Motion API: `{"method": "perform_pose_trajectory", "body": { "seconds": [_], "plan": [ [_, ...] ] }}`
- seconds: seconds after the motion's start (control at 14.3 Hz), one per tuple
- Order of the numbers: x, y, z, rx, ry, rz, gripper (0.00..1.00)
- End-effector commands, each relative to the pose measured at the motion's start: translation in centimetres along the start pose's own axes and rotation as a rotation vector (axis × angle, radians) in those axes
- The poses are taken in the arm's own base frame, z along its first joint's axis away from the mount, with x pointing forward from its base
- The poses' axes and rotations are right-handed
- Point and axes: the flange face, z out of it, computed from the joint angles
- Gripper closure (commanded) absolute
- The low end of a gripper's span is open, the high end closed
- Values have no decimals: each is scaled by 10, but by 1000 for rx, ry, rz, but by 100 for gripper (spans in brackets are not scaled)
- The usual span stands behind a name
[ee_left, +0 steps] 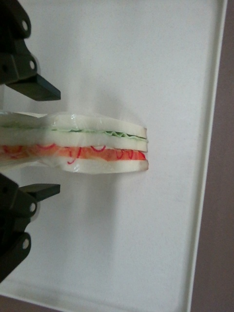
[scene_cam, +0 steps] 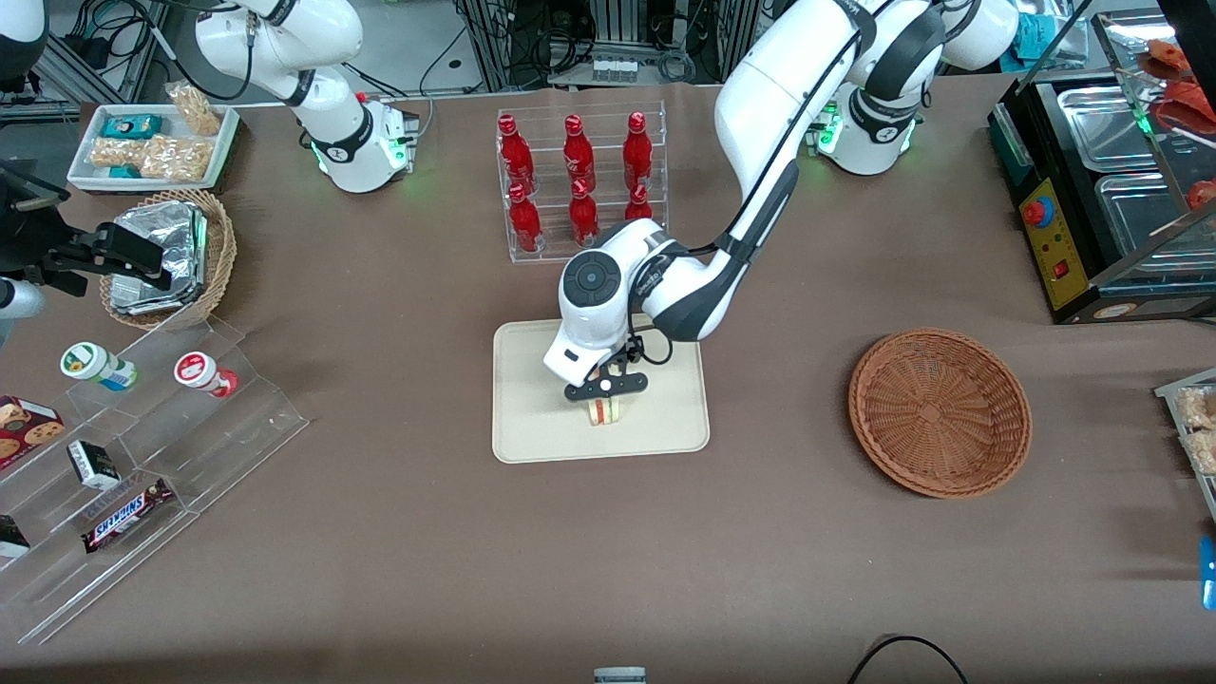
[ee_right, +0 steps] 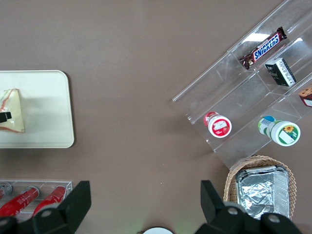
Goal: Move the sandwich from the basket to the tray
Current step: 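Lower the sandwich onto the tray and open the left gripper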
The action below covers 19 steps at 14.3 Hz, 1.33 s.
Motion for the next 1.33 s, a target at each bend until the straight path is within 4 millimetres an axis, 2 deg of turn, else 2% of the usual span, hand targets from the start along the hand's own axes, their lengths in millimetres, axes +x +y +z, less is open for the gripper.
{"method": "perform_pose_trajectory", "body": {
  "seconds": [0.0,0.14,0.21,0.35,0.49,0.7,0.77,1.05,1.26],
  "plan": [
    [-2,-7,-68,18,17,-9,0],
    [1,-26,-107,49,13,-21,0],
    [10,-42,-123,64,-4,-61,0],
    [23,-80,-133,174,-78,-95,0],
    [48,-114,-135,180,-85,-145,0],
    [69,-173,-141,190,-120,-73,0],
    [75,-197,-149,185,-123,-59,0],
    [83,-278,-179,189,-131,26,0],
    [76,-323,-204,175,-130,81,0]
  ]
}}
